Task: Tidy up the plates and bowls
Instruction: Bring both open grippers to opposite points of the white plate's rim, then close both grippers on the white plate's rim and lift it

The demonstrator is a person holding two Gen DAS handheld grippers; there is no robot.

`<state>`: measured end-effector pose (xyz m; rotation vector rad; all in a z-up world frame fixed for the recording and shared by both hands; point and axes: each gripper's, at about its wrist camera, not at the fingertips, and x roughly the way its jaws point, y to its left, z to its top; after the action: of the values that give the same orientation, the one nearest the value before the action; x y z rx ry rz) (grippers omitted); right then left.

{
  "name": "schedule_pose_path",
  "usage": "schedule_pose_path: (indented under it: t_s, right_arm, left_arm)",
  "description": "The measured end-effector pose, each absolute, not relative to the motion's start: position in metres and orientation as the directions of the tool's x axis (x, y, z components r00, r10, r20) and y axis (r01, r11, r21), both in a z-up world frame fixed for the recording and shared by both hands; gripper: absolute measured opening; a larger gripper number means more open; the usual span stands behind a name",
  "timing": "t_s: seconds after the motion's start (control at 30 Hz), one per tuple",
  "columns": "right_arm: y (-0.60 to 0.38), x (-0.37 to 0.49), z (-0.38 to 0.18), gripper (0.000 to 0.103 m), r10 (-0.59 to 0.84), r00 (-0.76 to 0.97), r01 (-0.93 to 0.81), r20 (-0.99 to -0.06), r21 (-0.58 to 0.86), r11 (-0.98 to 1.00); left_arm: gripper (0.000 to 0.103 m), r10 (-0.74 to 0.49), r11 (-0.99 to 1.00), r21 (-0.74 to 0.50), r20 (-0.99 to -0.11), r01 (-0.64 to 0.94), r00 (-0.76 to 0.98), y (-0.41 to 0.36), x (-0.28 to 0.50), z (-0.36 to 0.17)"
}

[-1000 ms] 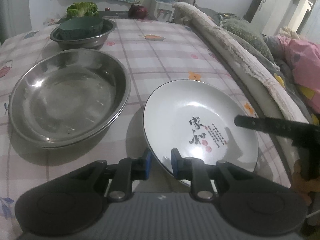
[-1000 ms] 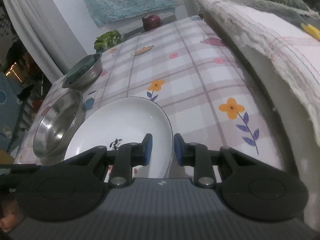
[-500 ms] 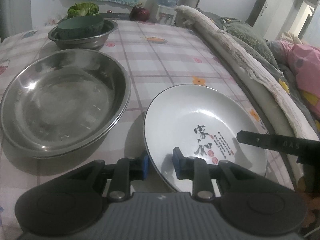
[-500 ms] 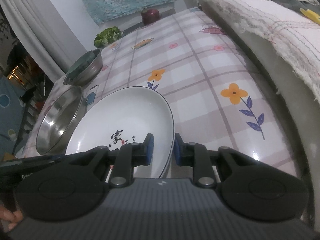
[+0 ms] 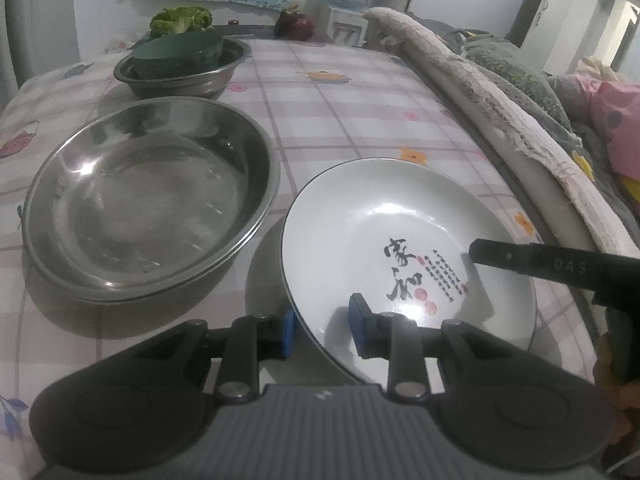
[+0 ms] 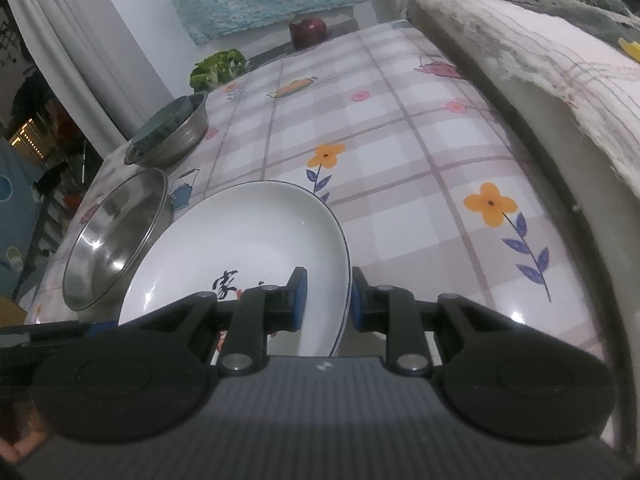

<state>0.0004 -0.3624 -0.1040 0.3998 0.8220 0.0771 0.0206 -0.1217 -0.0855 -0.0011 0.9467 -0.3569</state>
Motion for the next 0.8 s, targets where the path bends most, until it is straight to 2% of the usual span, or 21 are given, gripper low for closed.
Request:
schedule_pose_path:
  t_s: [0.8]
  right_arm:
    - [-0.351,-0.007,-0.104,0.024,0.19,0.685,0.064,-0.703,0.318,0.946]
  left_arm:
    - [0.036,-0.29,0.936,-0.112,-0.786,0.334,0.546,-0.127,0.025,-0.087]
